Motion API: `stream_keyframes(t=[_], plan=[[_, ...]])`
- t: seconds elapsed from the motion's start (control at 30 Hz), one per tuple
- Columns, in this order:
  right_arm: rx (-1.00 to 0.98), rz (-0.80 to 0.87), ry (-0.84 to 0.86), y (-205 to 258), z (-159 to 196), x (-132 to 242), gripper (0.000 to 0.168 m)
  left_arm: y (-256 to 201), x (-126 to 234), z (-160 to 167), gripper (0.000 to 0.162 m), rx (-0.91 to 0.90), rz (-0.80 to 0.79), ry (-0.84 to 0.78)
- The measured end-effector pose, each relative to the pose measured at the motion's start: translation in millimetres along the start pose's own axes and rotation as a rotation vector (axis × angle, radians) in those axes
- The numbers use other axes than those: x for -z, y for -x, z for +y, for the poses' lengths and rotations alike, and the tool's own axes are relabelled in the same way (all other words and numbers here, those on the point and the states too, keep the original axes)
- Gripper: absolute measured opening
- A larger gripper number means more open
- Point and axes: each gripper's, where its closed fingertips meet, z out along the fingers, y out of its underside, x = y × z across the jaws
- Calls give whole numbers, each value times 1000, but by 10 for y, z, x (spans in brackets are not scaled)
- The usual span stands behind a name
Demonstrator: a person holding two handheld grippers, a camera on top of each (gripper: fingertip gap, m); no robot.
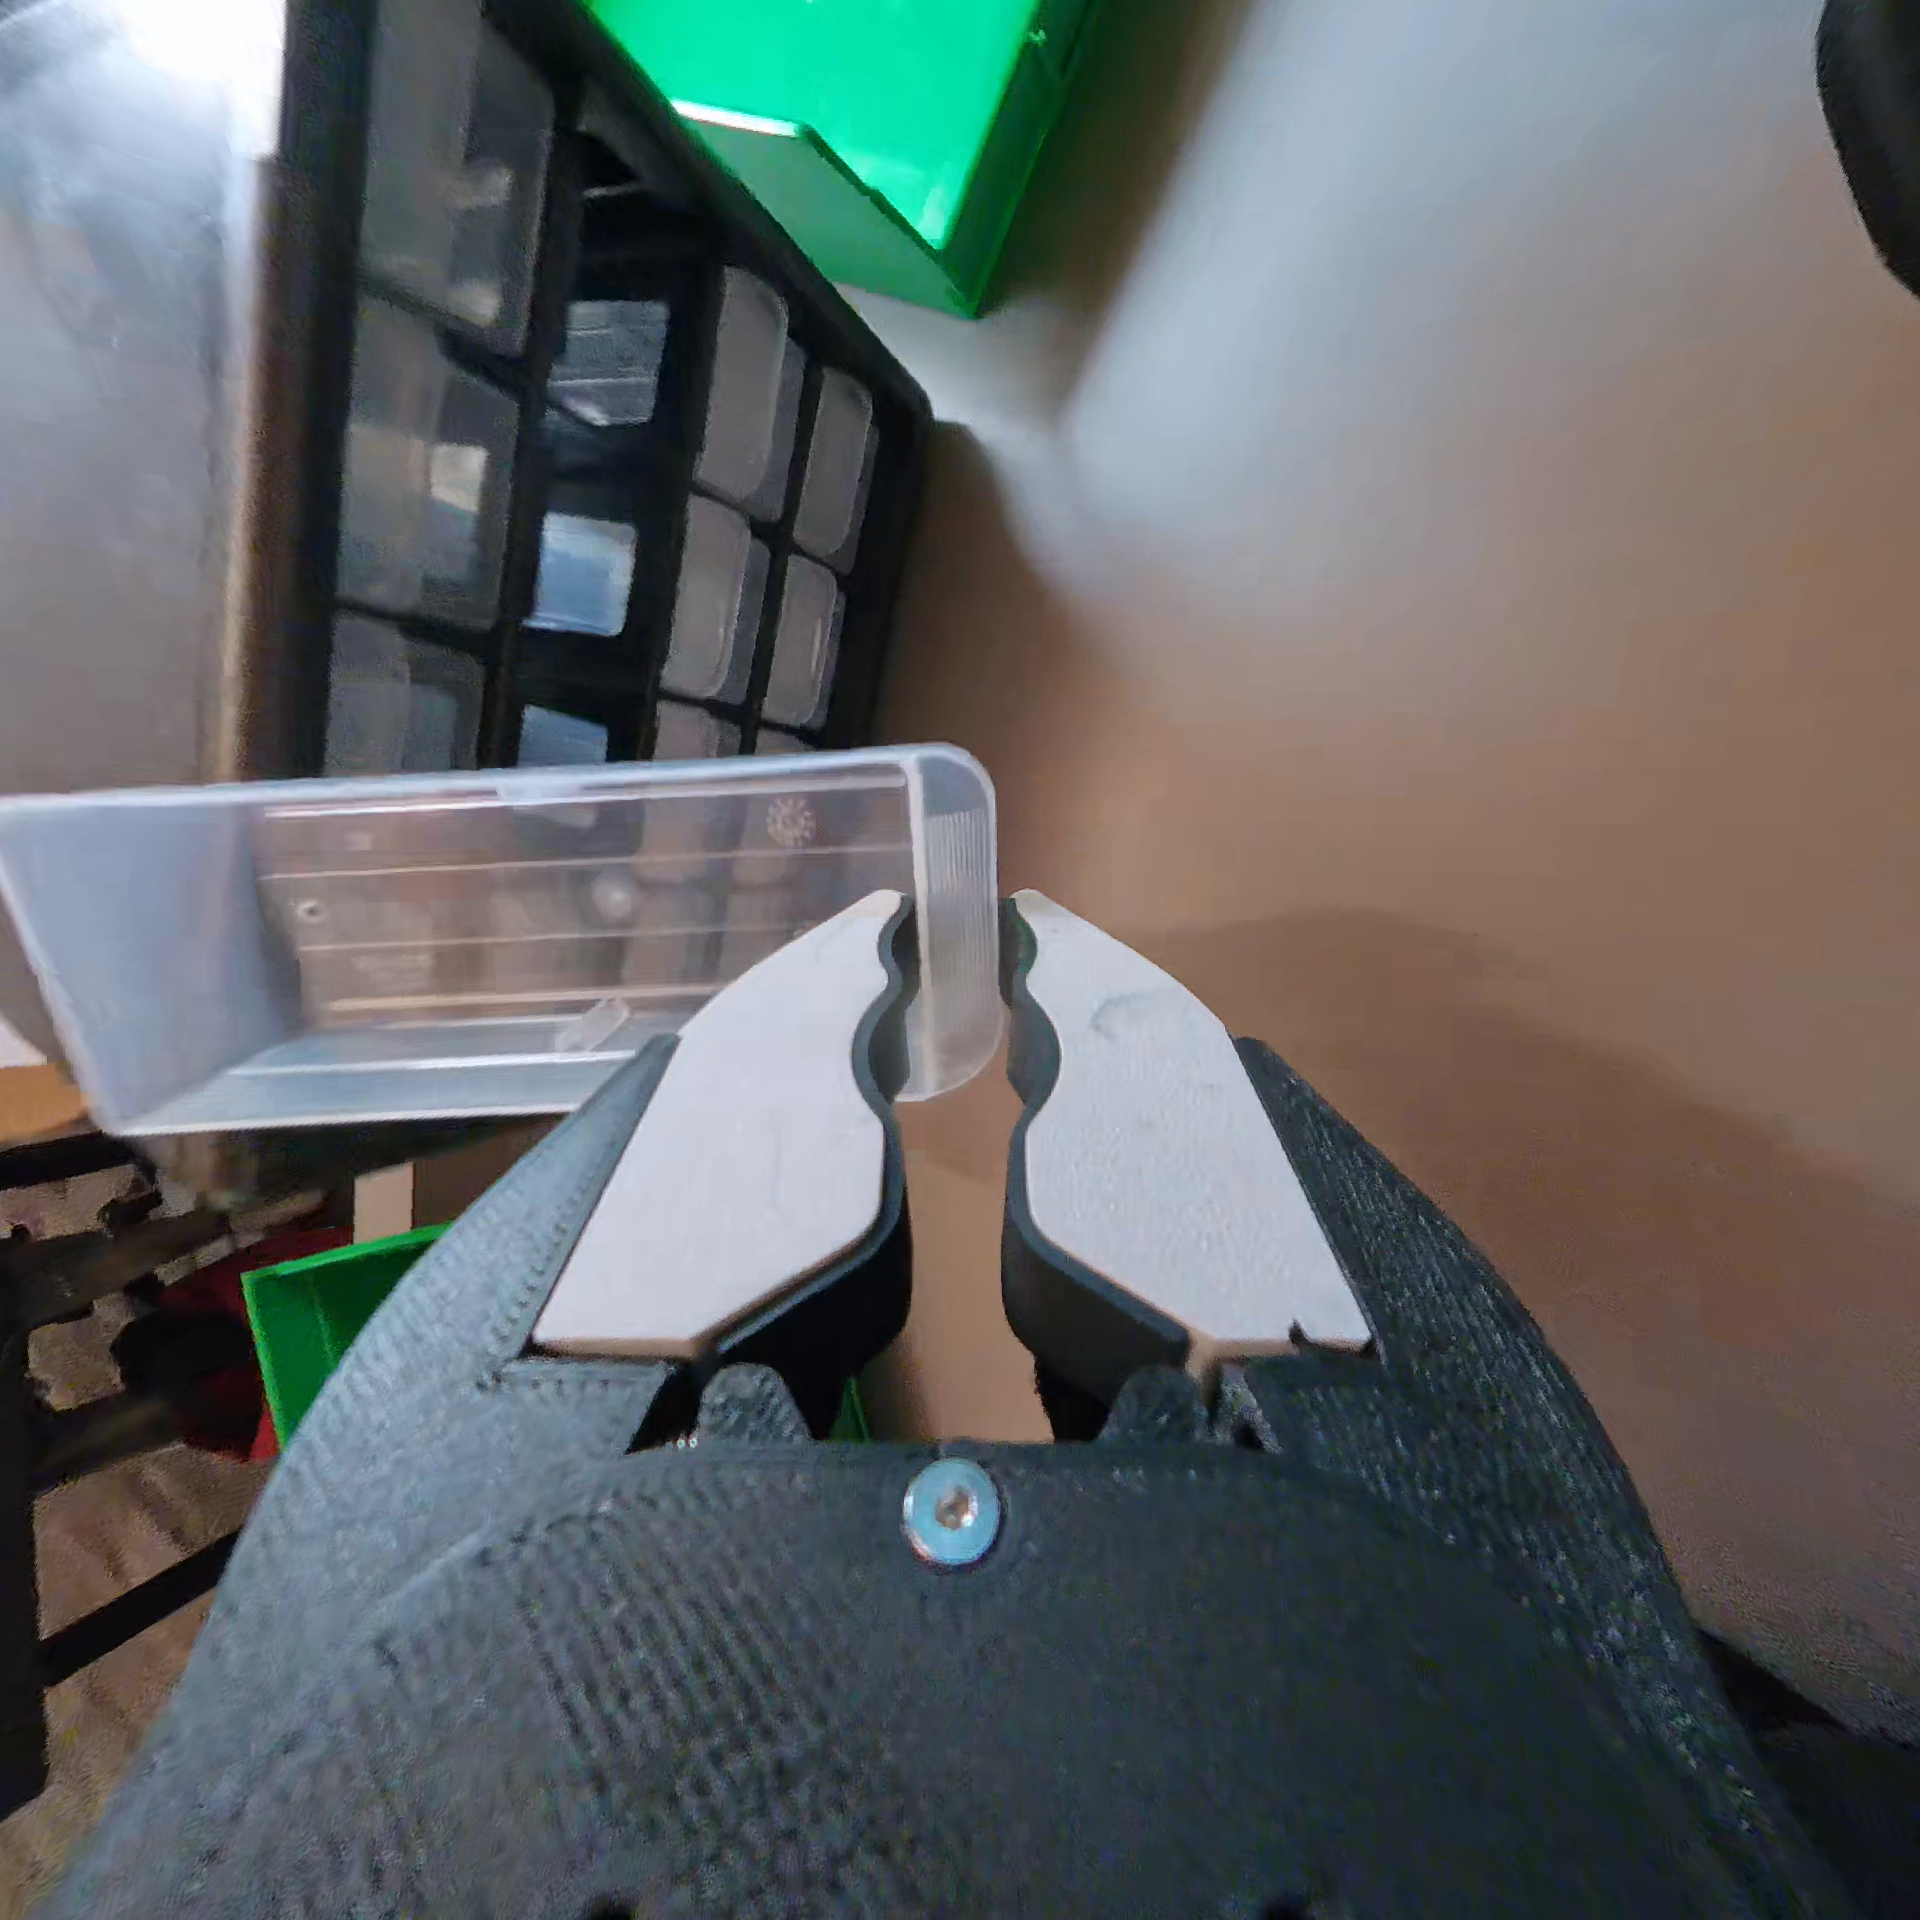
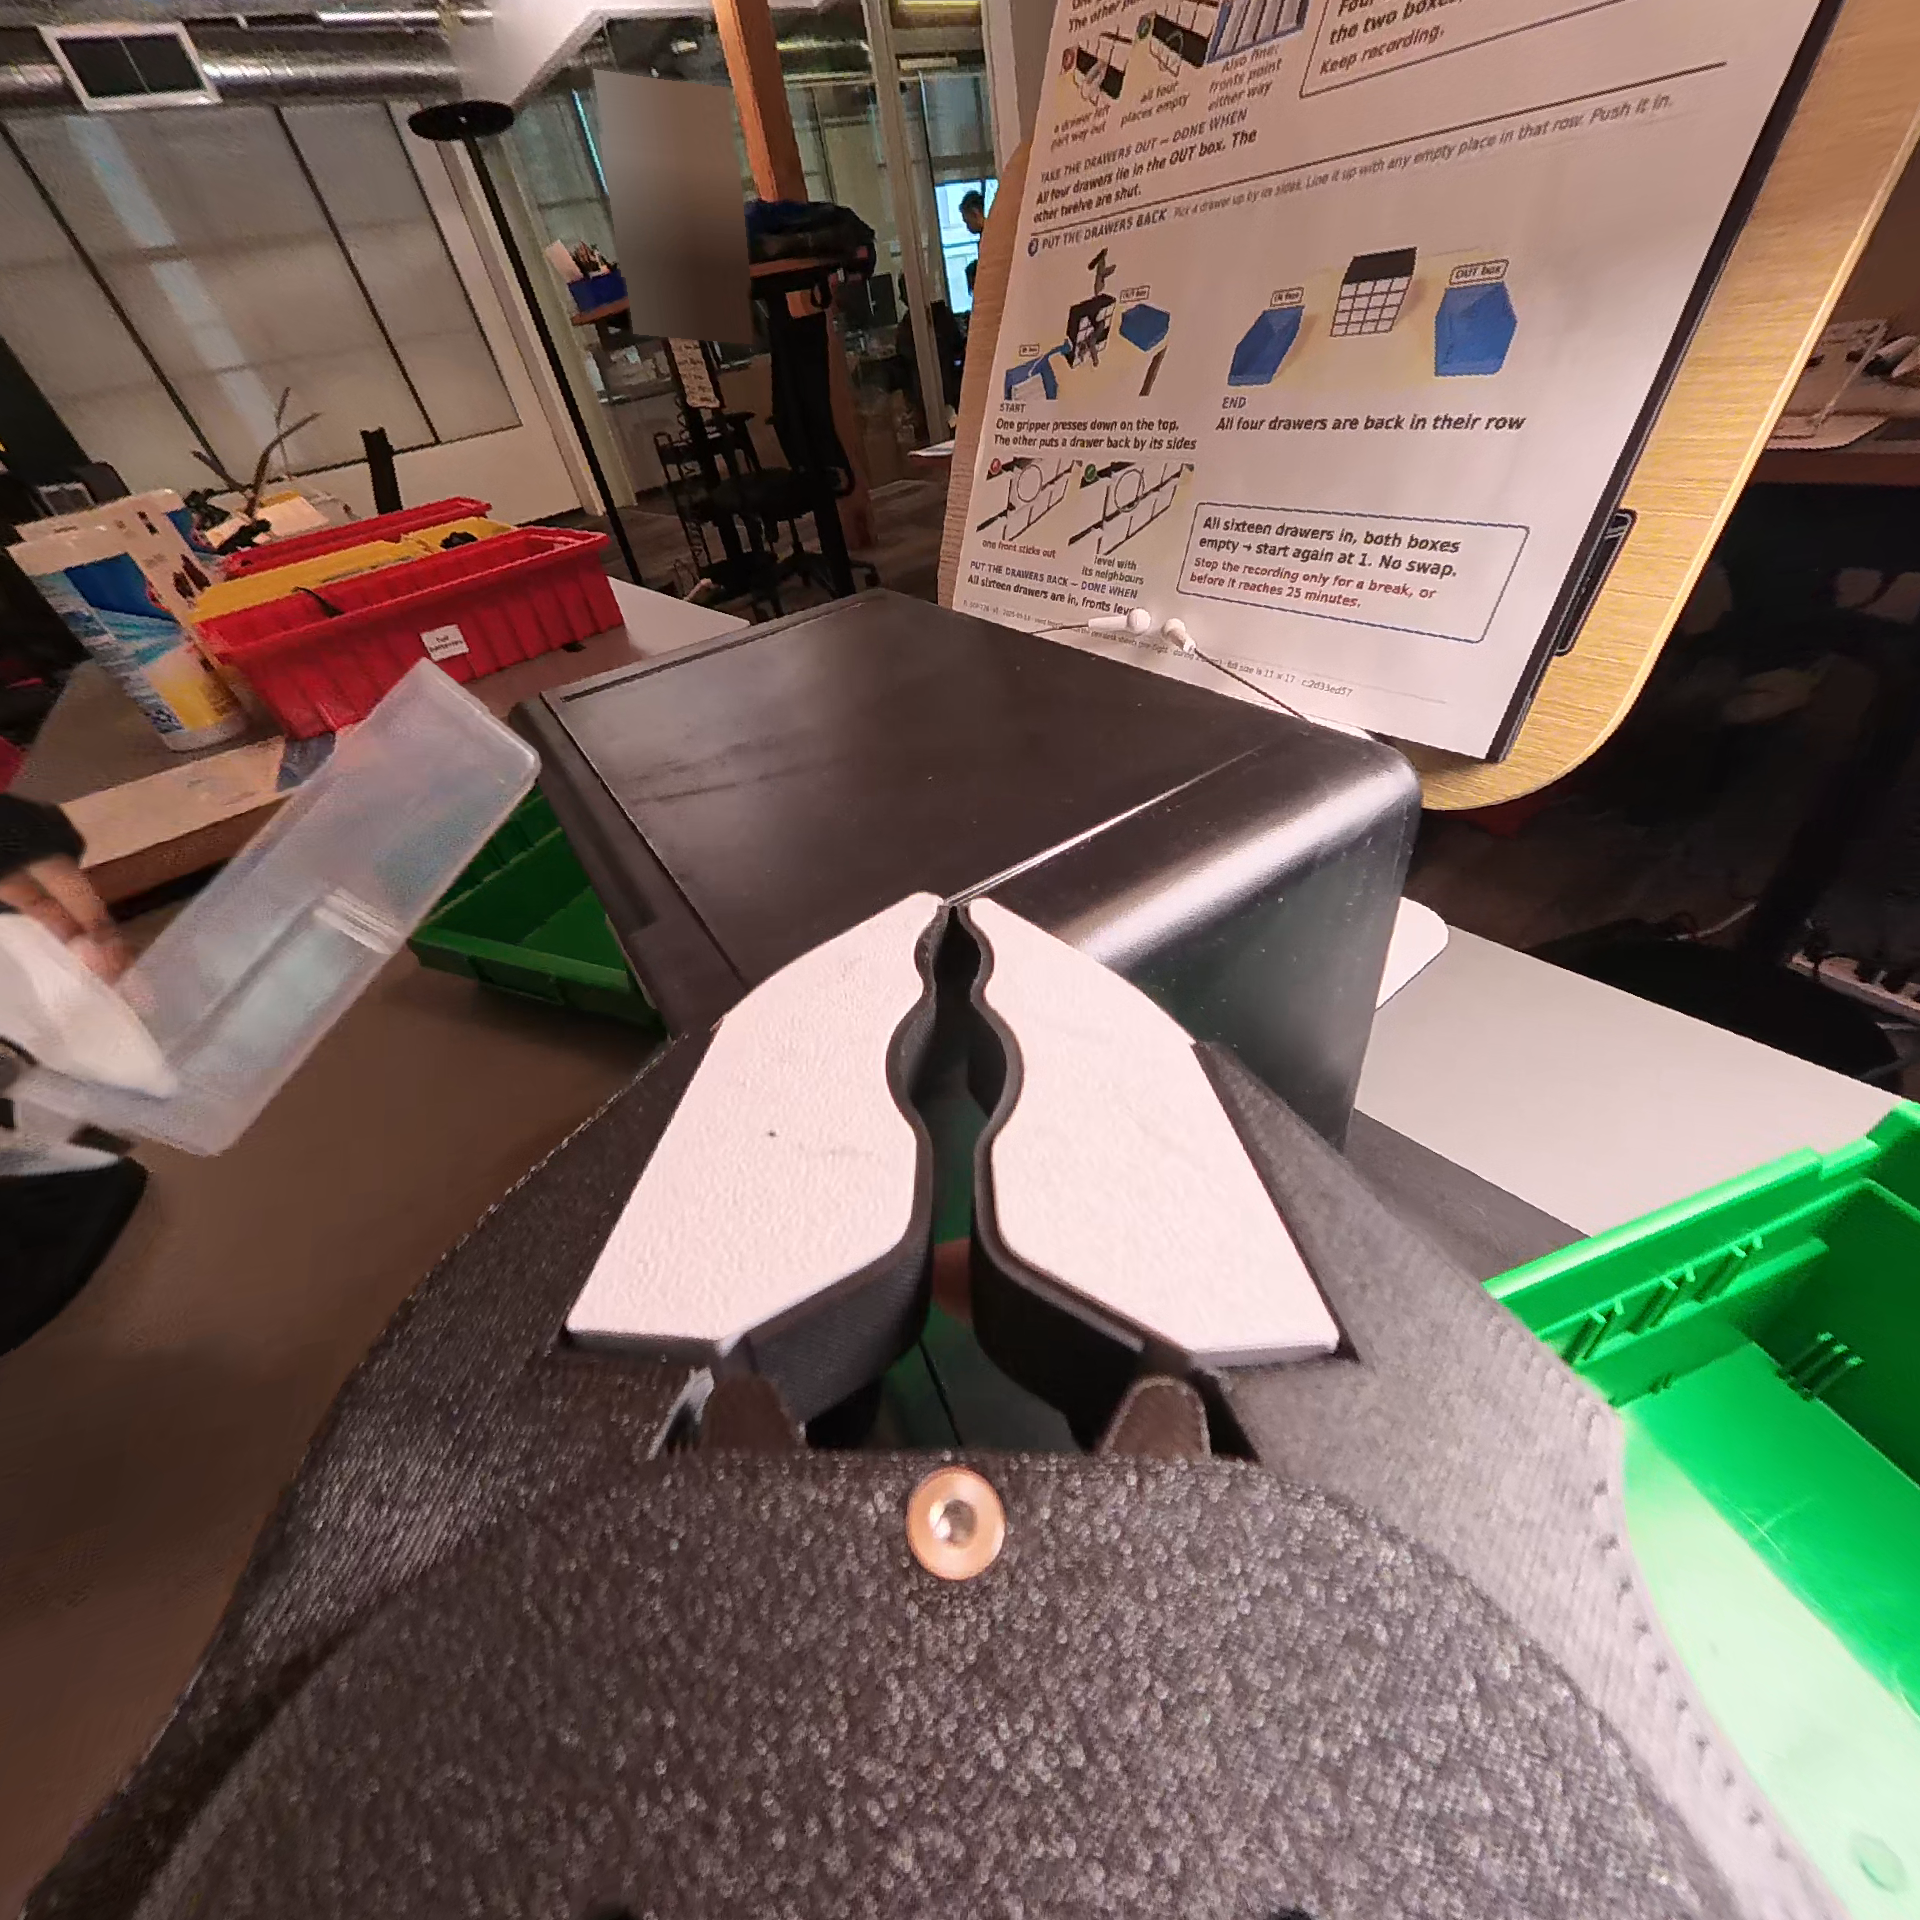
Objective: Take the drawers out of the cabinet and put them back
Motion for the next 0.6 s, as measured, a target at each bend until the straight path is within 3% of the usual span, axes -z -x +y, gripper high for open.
stream_keyframes(t=[0.2,0.33,0.6], plan=[[8,21,36,-2,4,-2,0,-231,-306,-343,14,-53,23,12],[-7,32,18,-3,2,6,0,-314,-426,-389,14,-100,7,74],[-56,28,-10,-9,-5,12,0,-265,-457,-497,14,-77,-27,41]])
